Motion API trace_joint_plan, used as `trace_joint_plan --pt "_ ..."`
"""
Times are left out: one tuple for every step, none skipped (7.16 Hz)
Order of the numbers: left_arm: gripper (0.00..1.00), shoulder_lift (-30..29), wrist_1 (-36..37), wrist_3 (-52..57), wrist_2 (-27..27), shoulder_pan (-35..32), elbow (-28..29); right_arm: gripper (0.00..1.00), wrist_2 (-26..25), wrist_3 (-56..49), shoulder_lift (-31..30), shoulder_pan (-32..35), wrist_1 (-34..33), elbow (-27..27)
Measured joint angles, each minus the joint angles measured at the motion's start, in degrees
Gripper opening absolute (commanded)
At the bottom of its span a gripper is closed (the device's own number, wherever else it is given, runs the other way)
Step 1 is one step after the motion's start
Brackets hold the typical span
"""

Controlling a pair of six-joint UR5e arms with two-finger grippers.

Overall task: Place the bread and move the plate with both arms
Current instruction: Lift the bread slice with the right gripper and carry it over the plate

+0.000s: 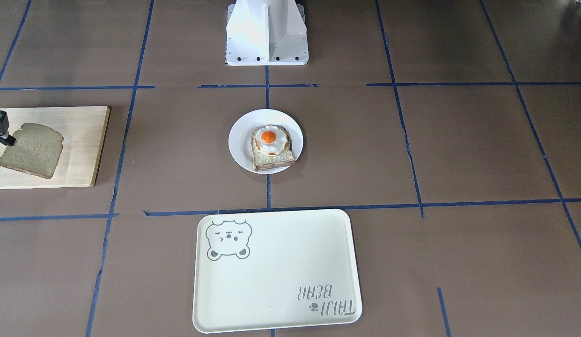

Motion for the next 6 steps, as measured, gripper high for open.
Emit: trace_joint_plan --pt "1.00 0.28 -0.12 0.02 -0.02 0.00 -0.28 0.00 0.56 7.24 4.37 -0.49 0.06 0.60" --pt "1.00 0.44 -0.17 0.00 -0.01 0.01 -0.80 0.00 0.66 14.14 9.04 -2.27 0.07 0.89" --pt "1.00 0.46 -0.19 -0.09 0.03 0.05 -1.27 0.00 0.14 19.73 14.02 -5.40 -0.02 0.93" --pt "1.00 0.46 -0.22 -0.28 0.03 0.10 -1.49 0.00 -1.13 23.38 18.56 -8.81 -0.26 0.80" --pt "1.00 0.40 -0.26 -0.43 0.00 0.11 -1.60 0.00 -3.71 25.81 22.66 -12.92 -0.54 0.60" --pt "1.00 0.37 -0.28 -0.55 -0.29 0.11 -1.71 0.00 -7.86 28.05 26.49 -17.66 -0.71 0.23"
